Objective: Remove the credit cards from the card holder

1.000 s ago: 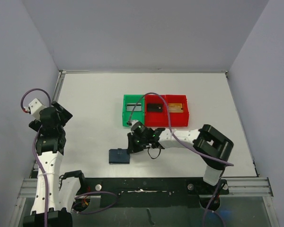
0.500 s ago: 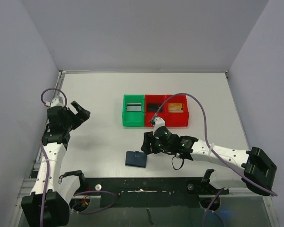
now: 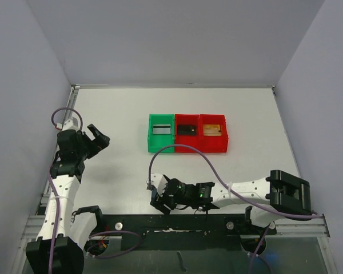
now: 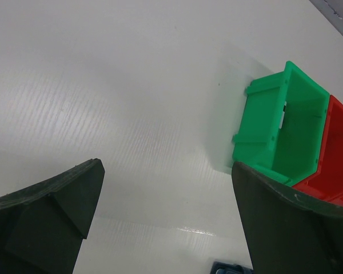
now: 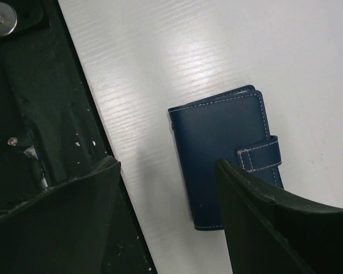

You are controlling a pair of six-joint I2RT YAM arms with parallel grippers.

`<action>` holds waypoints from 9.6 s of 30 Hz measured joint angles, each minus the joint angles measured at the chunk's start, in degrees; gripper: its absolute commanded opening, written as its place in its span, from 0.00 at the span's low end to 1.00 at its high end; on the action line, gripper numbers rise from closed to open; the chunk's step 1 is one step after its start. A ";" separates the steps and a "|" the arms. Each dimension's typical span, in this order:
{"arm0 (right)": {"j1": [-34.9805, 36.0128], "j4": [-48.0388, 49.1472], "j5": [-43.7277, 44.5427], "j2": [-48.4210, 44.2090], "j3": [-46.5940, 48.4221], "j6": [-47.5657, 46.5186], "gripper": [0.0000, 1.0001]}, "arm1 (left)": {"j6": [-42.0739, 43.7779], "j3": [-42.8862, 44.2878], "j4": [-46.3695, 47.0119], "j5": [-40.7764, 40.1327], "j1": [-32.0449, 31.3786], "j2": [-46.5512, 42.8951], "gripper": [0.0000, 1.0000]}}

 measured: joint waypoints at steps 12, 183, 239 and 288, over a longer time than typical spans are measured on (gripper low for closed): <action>0.61 1.64 4.17 8.72 2.32 -6.23 0.66 | 0.98 0.00 -0.83 -1.01 0.00 -0.50 0.95; -13.62 -11.96 8.59 2.08 9.35 16.57 0.18 | -45.11 -15.21 25.35 -4.63 -44.52 9.31 0.71; -38.14 7.48 -2.64 -37.46 -34.29 57.51 0.85 | -12.07 6.82 8.09 -15.96 -56.39 25.29 0.56; -38.40 16.70 -10.82 -8.15 -24.44 58.71 0.28 | -4.02 20.59 -1.92 -22.62 -70.05 47.17 0.41</action>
